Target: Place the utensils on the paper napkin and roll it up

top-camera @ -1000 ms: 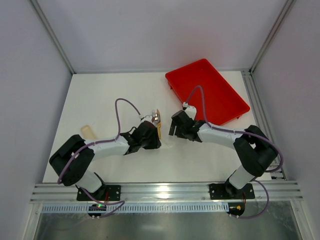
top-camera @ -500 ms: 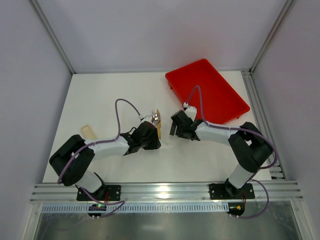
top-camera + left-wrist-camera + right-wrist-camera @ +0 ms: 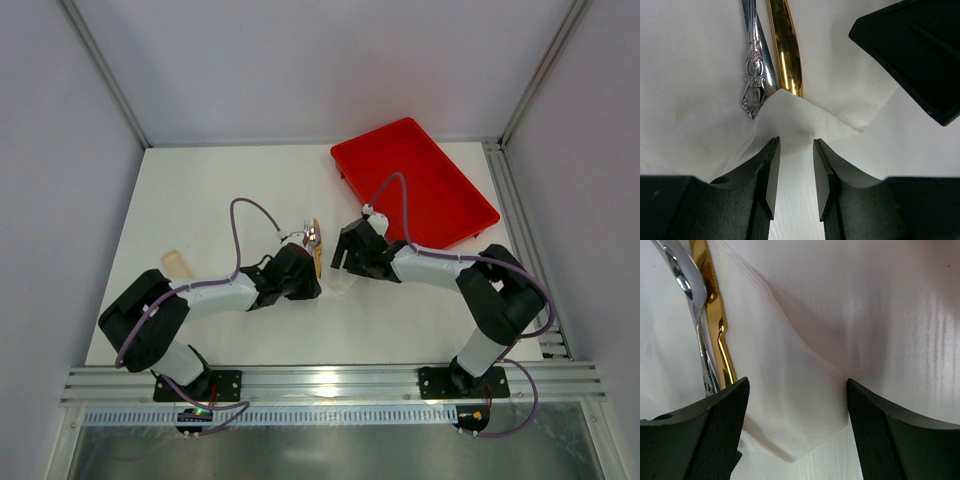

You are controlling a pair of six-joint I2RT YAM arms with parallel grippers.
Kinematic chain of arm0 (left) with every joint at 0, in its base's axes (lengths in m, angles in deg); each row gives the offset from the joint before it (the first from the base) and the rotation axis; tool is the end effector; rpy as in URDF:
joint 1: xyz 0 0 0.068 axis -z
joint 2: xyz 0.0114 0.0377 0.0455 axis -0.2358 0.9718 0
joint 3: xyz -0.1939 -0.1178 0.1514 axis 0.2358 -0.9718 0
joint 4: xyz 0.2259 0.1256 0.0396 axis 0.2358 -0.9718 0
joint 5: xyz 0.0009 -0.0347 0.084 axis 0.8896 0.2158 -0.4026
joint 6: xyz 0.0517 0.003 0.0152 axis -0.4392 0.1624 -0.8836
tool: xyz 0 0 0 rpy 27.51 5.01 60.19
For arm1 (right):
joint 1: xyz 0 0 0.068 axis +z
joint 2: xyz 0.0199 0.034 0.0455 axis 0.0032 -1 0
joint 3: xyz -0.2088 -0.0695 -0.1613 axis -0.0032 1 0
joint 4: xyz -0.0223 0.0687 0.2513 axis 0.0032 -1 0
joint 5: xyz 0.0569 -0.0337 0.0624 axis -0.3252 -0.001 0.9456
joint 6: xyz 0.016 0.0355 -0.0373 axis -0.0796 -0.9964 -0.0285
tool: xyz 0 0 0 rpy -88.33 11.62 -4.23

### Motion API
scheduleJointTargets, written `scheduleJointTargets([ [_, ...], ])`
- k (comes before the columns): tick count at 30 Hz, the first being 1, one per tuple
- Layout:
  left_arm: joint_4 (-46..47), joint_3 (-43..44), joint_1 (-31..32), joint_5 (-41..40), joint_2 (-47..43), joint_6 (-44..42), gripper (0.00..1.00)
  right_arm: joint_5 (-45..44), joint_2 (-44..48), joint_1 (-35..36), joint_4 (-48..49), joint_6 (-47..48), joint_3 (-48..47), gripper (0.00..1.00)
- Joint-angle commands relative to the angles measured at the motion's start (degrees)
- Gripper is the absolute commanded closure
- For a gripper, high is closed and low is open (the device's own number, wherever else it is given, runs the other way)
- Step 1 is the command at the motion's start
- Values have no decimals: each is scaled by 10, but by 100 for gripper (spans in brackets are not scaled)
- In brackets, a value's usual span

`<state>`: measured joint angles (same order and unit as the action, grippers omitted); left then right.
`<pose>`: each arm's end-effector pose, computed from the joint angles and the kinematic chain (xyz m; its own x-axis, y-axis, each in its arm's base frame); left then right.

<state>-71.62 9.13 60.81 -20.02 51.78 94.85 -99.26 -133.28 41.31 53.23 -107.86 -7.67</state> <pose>0.1984 -0.2094 0.1560 -0.8495 -0.1436 -0.5076 0.1126 0.8907 -0.4404 0.2513 0.2106 0.1608 -0.7970 0.2625 -0.5440 0.0965 0.9444 0.3143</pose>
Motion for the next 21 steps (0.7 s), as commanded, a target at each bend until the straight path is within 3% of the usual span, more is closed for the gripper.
scheduleJointTargets([
  [1,19,-7,0,-8,-14,2,64,50,14,-1,51,-26,20,21],
  [14,13,-13,-1,-15,-22,0,64,104,99,-1,144,-45,96,21],
  [21,8,-15,-1,-25,-28,-4,64,135,101,4,221,-33,150,21],
])
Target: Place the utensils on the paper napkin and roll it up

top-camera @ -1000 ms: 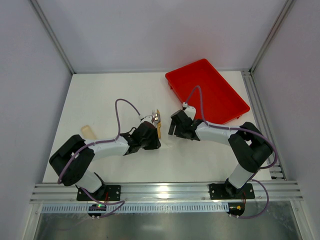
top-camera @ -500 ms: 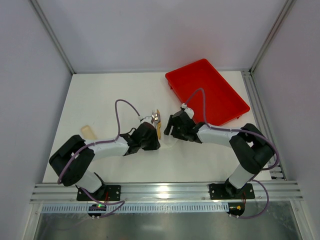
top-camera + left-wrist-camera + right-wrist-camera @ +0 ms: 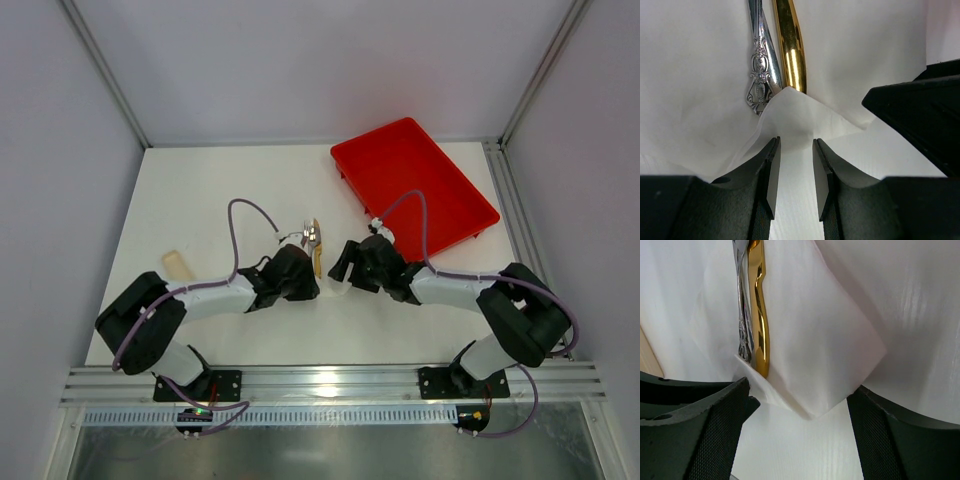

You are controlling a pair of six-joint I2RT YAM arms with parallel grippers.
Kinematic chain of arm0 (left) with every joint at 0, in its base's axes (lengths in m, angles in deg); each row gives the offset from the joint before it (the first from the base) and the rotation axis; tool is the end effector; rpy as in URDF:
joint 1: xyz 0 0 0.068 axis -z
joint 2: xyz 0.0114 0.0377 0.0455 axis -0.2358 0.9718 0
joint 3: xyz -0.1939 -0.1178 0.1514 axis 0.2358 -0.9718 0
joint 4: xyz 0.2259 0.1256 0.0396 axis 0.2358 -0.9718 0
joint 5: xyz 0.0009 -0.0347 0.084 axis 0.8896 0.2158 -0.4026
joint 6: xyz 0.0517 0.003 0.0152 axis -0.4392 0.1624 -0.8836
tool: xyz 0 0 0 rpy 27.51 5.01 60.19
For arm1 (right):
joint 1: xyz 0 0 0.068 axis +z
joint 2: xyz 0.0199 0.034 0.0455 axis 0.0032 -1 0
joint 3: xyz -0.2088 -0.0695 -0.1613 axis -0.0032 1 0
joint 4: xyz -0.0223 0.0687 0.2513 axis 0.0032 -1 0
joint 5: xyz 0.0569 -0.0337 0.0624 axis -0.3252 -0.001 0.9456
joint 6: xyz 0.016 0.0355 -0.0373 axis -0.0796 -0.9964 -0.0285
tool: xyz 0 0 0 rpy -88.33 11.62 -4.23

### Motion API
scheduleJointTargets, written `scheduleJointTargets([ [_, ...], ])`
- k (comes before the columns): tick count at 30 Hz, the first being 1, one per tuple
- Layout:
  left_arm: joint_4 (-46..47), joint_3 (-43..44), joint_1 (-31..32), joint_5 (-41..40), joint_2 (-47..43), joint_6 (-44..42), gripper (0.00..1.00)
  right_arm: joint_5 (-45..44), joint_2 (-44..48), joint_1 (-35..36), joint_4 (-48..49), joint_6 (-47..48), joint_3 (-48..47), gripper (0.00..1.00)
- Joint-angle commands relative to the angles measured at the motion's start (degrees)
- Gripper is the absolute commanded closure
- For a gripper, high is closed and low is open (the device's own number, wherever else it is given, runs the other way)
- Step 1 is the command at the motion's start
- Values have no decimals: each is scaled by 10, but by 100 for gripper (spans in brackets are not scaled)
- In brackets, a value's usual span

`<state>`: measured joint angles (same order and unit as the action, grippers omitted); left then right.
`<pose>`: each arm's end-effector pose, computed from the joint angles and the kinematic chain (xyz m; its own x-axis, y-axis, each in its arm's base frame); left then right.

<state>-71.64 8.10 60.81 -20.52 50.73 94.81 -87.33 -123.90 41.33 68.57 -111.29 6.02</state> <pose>0.1953 -0.2057 0.1558 -0.8462 -0.1456 -0.5126 0.1101 0.8934 -0.4356 0.2185 0.1915 0.1588 -0.8146 0.3279 -0.4784 0.0014 0.8260 0.5637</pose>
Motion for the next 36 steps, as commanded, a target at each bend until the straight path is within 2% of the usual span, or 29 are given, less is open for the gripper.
scheduleJointTargets([
  [1,8,-6,0,-22,-20,-4,64,16,7,8,75,4,15,21],
  [10,-6,-1,-1,-27,-18,-4,64,16,16,24,130,45,29,21],
  [16,-22,10,-1,-34,-14,-8,64,9,5,26,140,115,38,25],
  [19,-33,16,-1,-42,-14,-11,64,14,4,26,147,134,50,32],
  [31,-41,27,-1,-47,-4,-15,64,32,0,26,163,143,54,72],
  [35,-41,29,0,-46,0,-17,65,28,13,26,161,143,50,94],
  [36,-42,29,0,-47,0,-18,64,27,17,26,160,142,46,96],
])
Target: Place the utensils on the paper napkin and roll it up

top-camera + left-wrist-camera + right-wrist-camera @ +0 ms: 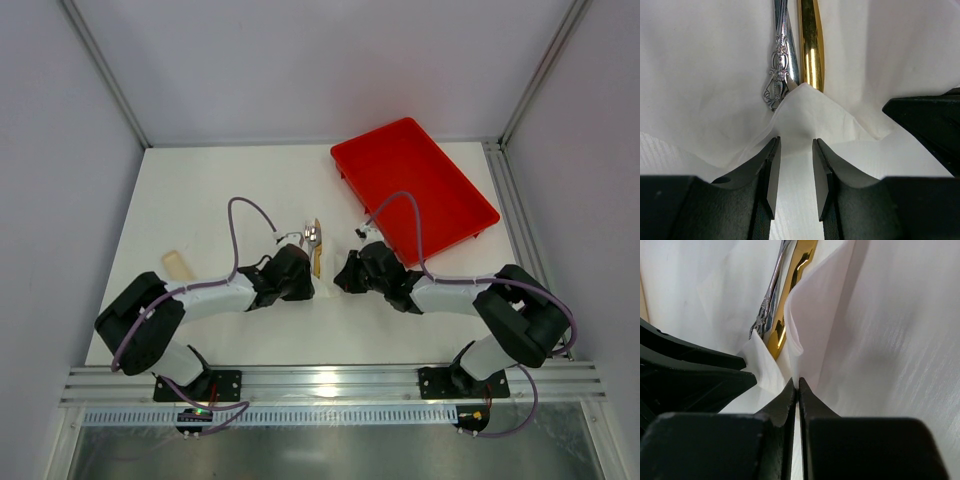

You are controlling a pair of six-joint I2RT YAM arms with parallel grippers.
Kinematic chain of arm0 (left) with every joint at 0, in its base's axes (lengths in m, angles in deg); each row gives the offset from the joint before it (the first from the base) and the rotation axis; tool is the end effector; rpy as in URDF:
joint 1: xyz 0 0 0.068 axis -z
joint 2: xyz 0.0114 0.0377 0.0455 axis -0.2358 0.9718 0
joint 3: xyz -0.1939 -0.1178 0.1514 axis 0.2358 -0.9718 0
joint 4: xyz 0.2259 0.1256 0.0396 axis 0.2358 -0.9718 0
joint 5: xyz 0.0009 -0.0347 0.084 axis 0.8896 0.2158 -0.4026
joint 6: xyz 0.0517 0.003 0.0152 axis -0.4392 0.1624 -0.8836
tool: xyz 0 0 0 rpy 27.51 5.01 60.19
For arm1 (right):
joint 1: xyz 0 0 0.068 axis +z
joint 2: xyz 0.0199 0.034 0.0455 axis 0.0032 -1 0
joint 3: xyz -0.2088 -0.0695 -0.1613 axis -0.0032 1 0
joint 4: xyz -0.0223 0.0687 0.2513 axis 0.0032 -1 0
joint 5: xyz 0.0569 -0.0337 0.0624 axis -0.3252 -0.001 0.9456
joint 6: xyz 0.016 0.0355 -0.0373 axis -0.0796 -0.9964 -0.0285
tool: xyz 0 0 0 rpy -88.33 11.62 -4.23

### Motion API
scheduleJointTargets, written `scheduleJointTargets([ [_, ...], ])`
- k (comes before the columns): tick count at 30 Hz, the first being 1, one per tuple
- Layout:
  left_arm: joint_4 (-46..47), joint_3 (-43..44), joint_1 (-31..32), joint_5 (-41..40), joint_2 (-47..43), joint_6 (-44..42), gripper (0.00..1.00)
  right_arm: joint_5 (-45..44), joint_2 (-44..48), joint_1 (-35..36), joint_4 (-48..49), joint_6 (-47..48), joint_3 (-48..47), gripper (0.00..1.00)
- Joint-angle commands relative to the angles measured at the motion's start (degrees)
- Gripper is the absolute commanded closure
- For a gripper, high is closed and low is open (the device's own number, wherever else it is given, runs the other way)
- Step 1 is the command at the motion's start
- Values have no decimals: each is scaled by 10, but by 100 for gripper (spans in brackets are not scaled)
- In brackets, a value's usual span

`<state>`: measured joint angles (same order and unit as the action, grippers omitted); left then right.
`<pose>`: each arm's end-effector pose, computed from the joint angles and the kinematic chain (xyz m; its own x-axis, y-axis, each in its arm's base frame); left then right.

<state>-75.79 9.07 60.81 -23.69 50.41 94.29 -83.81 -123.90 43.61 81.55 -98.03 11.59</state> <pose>0.1950 -0.2024 0.1570 -0.8419 -0.1340 -0.5228 0.0838 0.9245 -0.3719 0.2048 0.1974 0.1505 -0.7622 0.1327 -0.6336 -0.2926 0.8025 0.5200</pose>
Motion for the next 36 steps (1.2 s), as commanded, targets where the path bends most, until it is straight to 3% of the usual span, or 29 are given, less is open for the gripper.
scheduleJointTargets([
  [1,1,20,0,-16,4,-13,65,-9,18,3,26,9,-11,96],
  [19,1,22,-1,-15,7,-14,65,-4,-9,13,110,-70,-33,96],
  [32,-11,14,-1,-28,-18,6,63,-1,-74,36,125,-36,-60,95],
  [36,-66,28,-1,-47,-41,22,62,0,-81,38,123,-13,-62,93],
])
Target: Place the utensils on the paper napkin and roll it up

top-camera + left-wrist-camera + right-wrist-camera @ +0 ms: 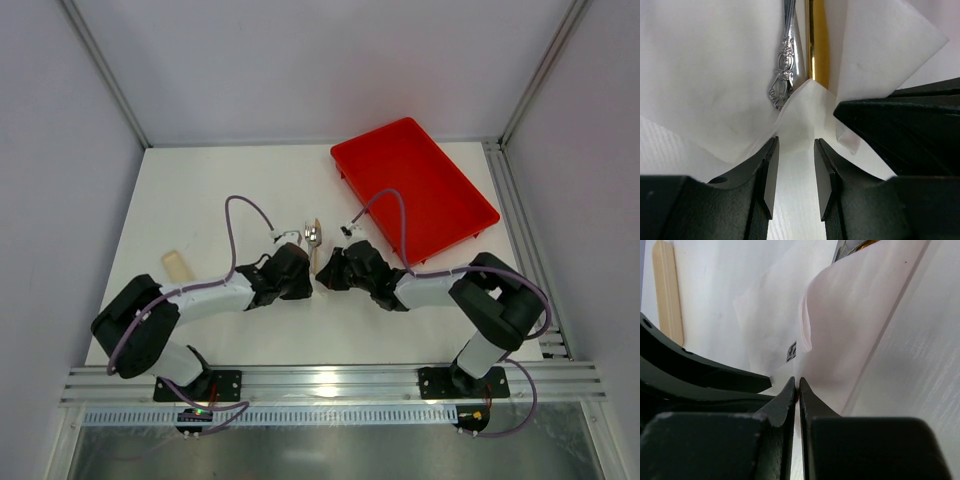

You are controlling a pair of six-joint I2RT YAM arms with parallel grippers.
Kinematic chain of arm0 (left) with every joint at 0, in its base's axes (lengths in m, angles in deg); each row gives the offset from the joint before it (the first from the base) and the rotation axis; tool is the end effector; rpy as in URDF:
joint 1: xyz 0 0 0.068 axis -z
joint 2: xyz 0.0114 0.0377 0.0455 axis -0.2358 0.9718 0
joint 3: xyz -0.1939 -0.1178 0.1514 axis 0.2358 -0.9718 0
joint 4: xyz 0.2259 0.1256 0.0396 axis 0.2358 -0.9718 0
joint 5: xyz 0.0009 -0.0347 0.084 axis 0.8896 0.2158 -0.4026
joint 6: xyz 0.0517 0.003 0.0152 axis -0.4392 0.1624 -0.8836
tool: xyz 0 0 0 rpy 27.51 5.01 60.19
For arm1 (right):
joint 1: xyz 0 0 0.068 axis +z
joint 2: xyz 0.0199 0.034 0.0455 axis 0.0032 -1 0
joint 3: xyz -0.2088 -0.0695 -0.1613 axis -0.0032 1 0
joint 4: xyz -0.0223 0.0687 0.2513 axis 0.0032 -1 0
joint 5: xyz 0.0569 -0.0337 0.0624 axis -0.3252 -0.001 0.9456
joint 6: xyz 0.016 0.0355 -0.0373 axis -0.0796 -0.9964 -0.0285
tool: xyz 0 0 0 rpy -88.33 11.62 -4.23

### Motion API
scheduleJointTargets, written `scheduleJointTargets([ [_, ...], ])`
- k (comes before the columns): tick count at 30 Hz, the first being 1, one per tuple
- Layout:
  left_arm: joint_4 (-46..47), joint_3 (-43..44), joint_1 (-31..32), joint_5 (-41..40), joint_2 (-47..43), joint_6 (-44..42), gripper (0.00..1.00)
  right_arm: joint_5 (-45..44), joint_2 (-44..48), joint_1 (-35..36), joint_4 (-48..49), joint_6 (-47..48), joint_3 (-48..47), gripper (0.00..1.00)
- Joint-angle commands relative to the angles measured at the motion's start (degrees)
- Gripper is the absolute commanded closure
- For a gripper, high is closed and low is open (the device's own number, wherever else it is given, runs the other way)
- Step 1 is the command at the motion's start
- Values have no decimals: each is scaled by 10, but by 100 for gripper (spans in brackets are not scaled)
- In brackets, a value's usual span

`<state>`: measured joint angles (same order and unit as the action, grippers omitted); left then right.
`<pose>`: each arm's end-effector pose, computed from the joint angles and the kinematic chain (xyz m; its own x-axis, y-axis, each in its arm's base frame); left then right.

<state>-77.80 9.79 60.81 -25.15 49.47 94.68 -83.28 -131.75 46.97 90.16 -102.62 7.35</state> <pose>0.1949 -0.2010 0.1626 -0.8347 -0.1443 -0.5315 0.0670 0.9313 -0.3581 0.2135 0.2317 0.1467 -0.7609 0.1850 -0.6220 -0.3151 0.7326 0.6033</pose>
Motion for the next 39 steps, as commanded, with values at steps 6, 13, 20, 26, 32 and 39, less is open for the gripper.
scheduleJointTargets([
  [6,-95,48,-8,-61,-69,20,50,-7,-6,14,31,59,-29,93],
  [13,-113,98,-58,-30,-77,-7,45,-1,-20,25,21,88,-43,91],
  [20,-111,136,-103,1,-43,-24,43,4,-37,29,25,90,-46,87],
  [26,-85,149,-111,64,-9,-33,41,2,-44,29,29,88,-44,87],
  [32,-51,136,-111,96,17,-37,40,2,-45,29,29,89,-43,87],
  [39,-58,155,-111,106,60,-33,41,3,-44,29,30,87,-42,87],
])
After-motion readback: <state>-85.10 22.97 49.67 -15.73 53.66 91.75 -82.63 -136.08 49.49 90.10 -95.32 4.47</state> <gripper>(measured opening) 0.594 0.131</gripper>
